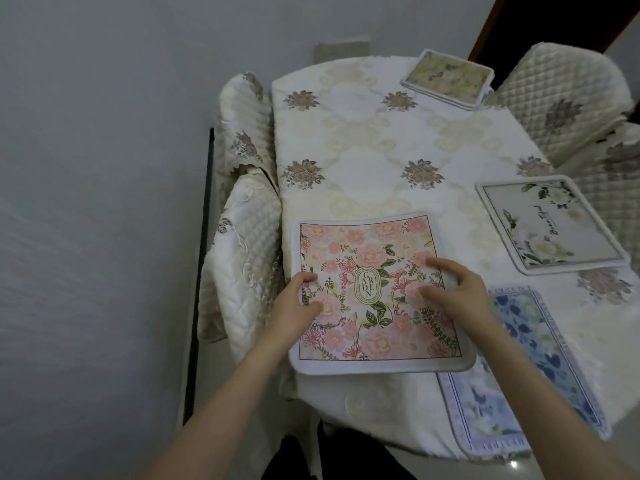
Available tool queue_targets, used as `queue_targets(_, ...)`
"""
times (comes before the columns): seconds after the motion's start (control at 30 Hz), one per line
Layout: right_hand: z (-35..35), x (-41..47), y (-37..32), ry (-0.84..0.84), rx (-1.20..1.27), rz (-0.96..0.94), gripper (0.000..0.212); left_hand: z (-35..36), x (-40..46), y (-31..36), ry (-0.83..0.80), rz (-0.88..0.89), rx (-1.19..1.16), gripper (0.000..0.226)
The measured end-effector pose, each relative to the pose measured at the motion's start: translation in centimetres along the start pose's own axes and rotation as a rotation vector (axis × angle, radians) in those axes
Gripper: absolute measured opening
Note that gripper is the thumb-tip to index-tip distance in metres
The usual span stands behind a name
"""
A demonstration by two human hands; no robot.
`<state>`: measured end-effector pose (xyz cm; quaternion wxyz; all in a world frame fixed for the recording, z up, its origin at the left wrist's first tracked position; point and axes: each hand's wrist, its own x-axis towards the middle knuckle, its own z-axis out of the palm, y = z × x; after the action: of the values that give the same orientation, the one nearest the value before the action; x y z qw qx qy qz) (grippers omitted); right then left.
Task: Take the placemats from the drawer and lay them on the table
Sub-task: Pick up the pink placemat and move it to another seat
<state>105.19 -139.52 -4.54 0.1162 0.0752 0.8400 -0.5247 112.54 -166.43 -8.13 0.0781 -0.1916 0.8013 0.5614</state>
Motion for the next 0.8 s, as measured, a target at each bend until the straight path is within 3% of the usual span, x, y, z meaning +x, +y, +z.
queue_targets(0.23,2.6,8.8,2.1,-0.080,-0.069,0.010,0.049,3.2,6.7,-1.8,0.092,-0.138,-0.030,0.052)
queue_targets(0.47,4.9,12.4,6.1,-0.137,-0.060,0.043,0.047,4.4,9.4,-5.1,0.123,-0.206,-0.063,0.081)
queue_targets(0.63,5.6,13.1,9.1,-0.156,-0.279,-0.034,0.050,5.0,9.9,-6.7,0.217,-0.265,0.221,0.080)
queue_targets(0.8,6.7,12.5,11.8,-0.075,-0.633,-0.272,0.052,6.0,9.6,-9.6,0.209,-0.068,0.678,0.070)
